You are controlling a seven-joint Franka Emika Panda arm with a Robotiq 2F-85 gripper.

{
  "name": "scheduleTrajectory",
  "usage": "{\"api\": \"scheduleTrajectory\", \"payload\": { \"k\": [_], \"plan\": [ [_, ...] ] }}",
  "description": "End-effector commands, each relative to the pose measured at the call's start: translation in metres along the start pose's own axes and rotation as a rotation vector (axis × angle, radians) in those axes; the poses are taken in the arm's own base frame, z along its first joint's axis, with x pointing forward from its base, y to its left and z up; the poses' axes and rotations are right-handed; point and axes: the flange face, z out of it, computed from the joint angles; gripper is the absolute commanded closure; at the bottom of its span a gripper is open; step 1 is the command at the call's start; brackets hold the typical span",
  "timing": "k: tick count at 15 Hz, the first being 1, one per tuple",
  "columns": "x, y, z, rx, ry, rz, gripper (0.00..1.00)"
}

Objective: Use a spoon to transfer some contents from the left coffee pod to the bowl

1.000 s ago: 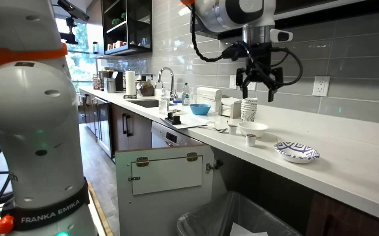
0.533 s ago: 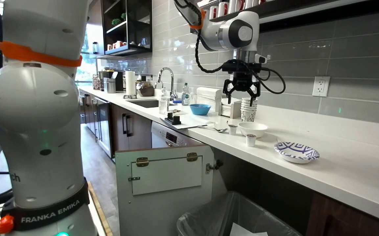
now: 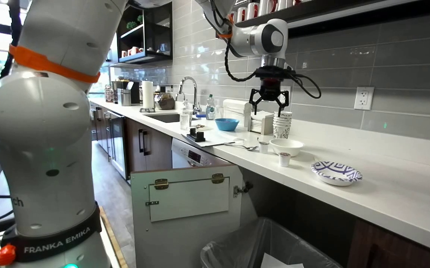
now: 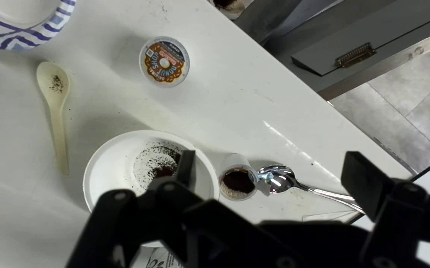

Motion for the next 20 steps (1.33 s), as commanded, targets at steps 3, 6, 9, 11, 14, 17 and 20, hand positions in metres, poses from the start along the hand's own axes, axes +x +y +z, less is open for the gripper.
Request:
{"api": "scheduleTrajectory", "payload": {
  "k": [3,6,9,11,14,17,20],
  "plan": [
    [0.001,-0.004,0.002,-0.016,-0.022,-0.043,0.00],
    [0.012,-0.026,0.014,-0.039,-0.051,-0.236,0.00],
    [0.022,-0.054,0.028,-0.033,-0.054,-0.401,0.00],
    [0.031,-0.069,0.038,-0.024,-0.051,-0.510,0.00],
    [0.040,-0.082,0.056,-0.010,-0.058,-0.673,0.00],
    [0.052,-0.087,0.068,-0.001,-0.084,-0.831,0.00],
    [0.065,-0.086,0.082,0.003,-0.126,-0.943,0.00]
  ]
}}
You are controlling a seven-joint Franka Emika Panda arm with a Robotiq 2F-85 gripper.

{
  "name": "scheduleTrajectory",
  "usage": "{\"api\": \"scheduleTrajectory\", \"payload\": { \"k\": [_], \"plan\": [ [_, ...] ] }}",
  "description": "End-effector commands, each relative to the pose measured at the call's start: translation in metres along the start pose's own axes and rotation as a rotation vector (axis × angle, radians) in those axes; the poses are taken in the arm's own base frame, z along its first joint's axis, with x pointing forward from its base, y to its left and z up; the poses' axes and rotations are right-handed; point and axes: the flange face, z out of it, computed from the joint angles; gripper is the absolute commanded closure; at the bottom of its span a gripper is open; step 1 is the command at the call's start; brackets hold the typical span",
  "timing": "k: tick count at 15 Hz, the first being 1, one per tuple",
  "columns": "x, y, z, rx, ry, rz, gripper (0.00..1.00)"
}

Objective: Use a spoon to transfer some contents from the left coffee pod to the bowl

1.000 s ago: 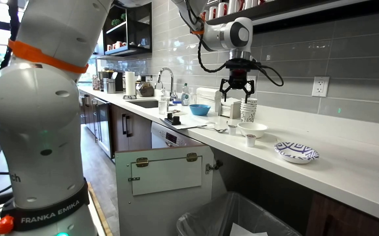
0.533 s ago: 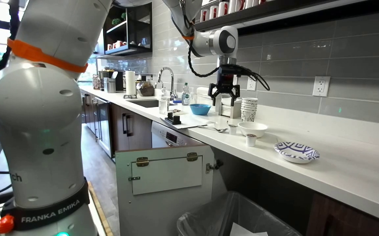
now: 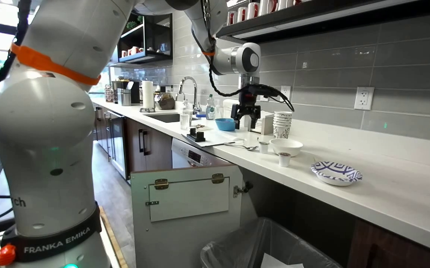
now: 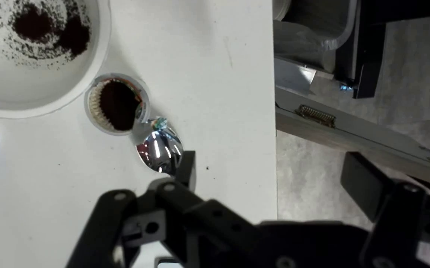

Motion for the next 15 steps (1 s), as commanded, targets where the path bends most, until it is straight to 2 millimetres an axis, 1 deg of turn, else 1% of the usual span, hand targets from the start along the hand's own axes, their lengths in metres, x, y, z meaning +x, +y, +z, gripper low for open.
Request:
{"api": "scheduleTrajectory", "payload": {
  "k": [1,2,3,5,7,8,13,14,15],
  "plan": [
    [0.014,0.018,0.014,0.000,-0.040,-0.138,0.00],
    [0.017,0.021,0.016,0.001,-0.047,-0.149,0.00],
    [0.010,0.010,0.010,-0.002,-0.018,-0.098,0.00],
    [0.016,0.015,0.015,-0.004,-0.021,-0.122,0.00],
    [0.018,0.018,0.016,-0.006,-0.021,-0.128,0.00],
    [0.017,0.018,0.016,-0.013,0.023,-0.107,0.00],
    [0.046,0.024,0.024,-0.034,0.133,-0.117,0.00],
    [0.050,0.026,0.028,-0.042,0.139,-0.111,0.00],
    [0.055,0.029,0.033,-0.071,0.110,-0.057,0.00]
  ]
}}
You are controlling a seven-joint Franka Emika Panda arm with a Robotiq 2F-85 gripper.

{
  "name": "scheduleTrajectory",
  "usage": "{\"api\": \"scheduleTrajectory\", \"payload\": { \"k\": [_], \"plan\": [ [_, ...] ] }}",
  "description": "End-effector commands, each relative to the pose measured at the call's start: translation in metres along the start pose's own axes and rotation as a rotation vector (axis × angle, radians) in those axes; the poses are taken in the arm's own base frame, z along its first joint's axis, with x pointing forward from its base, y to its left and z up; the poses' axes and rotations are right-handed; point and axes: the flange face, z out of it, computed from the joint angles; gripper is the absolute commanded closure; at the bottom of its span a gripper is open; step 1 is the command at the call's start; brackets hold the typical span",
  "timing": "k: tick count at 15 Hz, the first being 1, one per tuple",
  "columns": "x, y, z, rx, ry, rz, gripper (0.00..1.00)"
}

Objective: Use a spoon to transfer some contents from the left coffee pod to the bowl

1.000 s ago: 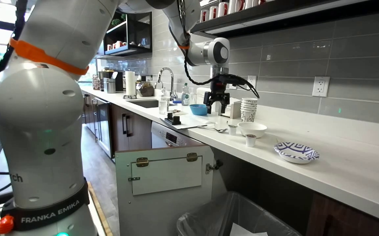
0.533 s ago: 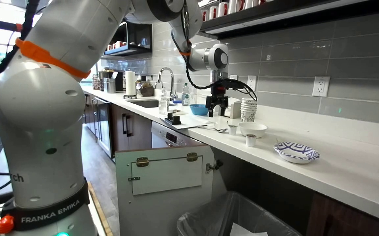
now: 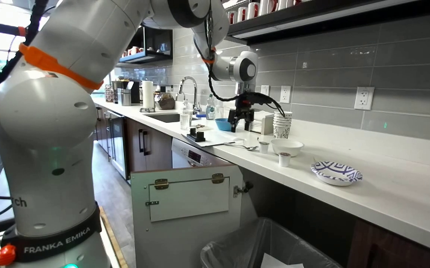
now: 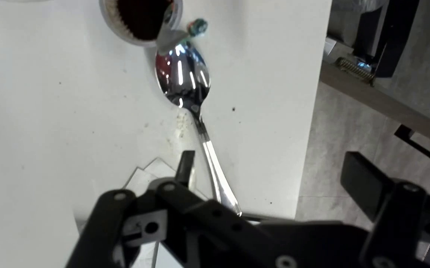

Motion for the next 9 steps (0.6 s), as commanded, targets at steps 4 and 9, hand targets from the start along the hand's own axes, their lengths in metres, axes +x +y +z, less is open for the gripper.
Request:
{"api": "scheduleTrajectory", "payload": {
  "k": [4,9],
  "plan": [
    [0.023,0.024,0.043,-0.078,-0.012,0.002,0.00],
    [0.031,0.033,0.058,-0.089,-0.024,-0.026,0.00]
  ]
}}
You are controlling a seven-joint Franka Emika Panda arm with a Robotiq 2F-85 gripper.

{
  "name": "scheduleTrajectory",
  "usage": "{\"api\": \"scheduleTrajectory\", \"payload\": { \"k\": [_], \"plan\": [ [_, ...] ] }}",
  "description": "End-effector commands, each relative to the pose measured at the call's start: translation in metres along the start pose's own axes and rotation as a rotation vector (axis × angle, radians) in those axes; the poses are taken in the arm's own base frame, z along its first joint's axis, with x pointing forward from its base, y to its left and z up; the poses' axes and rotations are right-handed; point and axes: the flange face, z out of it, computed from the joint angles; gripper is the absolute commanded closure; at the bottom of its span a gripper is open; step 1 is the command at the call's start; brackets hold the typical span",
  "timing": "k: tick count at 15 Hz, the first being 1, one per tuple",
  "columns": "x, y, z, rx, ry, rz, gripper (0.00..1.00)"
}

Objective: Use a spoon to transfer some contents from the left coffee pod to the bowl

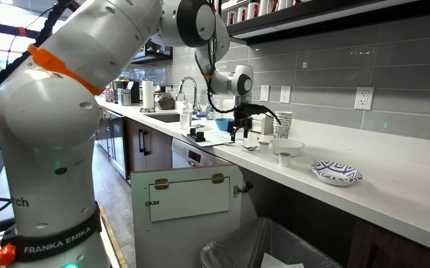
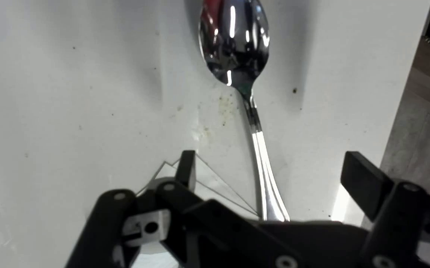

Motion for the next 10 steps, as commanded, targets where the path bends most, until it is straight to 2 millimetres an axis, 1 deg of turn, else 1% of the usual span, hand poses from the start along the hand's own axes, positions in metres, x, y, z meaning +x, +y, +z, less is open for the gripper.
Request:
{"api": "scheduleTrajectory", "payload": {
  "k": [1,2,3,4,6,8,9,10],
  "plan": [
    [0.0054,0.0132,0.0094,-0.026,-0.020,-0.007,0.00],
    [0.0058,0.0152,0.0105,-0.028,-0.022,-0.007,0.02],
    [0.0057,0.0173,0.0109,-0.032,-0.024,-0.006,0.10],
    [0.0060,0.0189,0.0122,-0.033,-0.024,-0.007,0.14],
    [0.0055,0.0217,0.0134,-0.035,-0.028,-0.006,0.30],
    [0.0054,0.0226,0.0151,-0.033,-0.034,-0.008,0.29],
    [0.0044,0.0231,0.0162,-0.031,-0.037,-0.008,0.24],
    [0.0030,0.0224,0.0172,-0.027,-0.043,-0.007,0.23]
  ]
}}
